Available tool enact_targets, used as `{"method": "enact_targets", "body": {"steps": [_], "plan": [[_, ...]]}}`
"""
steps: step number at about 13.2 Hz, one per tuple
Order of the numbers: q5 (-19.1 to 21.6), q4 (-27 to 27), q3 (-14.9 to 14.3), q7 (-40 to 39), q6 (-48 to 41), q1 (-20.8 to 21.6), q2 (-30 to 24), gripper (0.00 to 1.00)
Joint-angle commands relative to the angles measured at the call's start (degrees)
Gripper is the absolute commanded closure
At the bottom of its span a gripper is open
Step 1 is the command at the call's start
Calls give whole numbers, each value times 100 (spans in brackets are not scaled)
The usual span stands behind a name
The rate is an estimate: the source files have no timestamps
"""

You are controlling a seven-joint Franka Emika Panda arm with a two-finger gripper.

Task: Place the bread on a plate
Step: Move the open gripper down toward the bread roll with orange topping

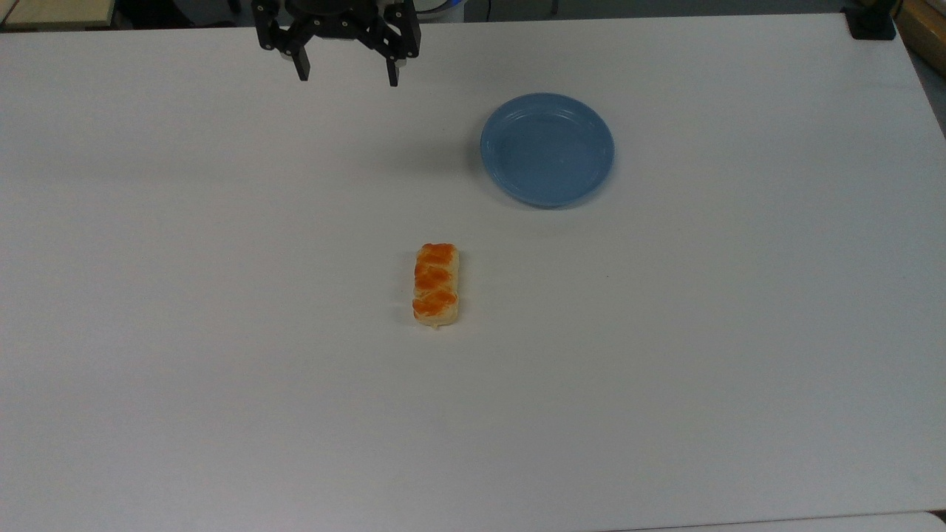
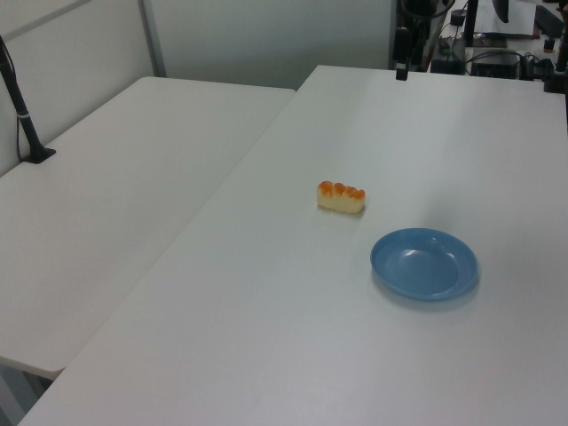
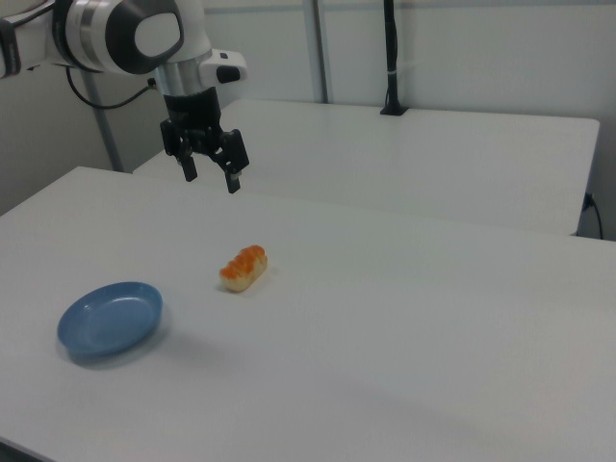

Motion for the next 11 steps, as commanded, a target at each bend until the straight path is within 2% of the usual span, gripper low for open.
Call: {"method": "enact_targets", "body": {"steps": [1, 9, 11], "plan": [[141, 104, -197, -174, -38, 180, 154, 0], [80, 281, -197, -166, 314, 136, 586, 0], [62, 334, -162, -122, 699, 127, 972, 0]]}}
